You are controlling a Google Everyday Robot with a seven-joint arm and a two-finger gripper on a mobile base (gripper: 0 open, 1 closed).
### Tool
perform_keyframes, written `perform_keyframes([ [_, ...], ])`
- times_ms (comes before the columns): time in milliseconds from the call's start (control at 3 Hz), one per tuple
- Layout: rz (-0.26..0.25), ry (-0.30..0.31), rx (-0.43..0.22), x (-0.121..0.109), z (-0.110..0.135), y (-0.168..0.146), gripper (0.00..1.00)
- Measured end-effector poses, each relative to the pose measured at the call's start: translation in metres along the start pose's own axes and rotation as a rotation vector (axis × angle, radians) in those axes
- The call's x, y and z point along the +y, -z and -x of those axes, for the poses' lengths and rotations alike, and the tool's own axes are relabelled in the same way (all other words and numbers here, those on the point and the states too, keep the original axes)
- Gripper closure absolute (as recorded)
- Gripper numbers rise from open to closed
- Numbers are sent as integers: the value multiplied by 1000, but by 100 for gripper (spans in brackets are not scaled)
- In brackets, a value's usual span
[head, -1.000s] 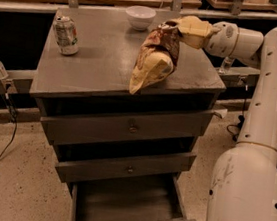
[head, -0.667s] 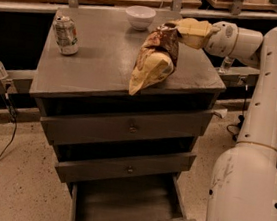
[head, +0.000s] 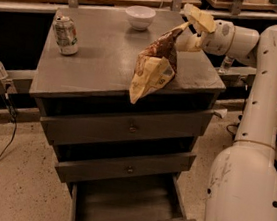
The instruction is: Pick brown chip bag from bottom drawer and place on counter
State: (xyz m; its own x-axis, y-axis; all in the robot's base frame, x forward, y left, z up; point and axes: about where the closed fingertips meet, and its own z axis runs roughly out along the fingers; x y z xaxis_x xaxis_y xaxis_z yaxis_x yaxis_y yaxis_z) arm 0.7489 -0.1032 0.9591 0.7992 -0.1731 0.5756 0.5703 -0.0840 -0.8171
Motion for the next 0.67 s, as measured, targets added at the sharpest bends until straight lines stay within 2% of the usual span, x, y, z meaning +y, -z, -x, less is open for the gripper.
perform_keyframes([
  [333,-7,-3,1,-1,0,0,0],
  [667,0,11,27,-8,-5,19,0],
])
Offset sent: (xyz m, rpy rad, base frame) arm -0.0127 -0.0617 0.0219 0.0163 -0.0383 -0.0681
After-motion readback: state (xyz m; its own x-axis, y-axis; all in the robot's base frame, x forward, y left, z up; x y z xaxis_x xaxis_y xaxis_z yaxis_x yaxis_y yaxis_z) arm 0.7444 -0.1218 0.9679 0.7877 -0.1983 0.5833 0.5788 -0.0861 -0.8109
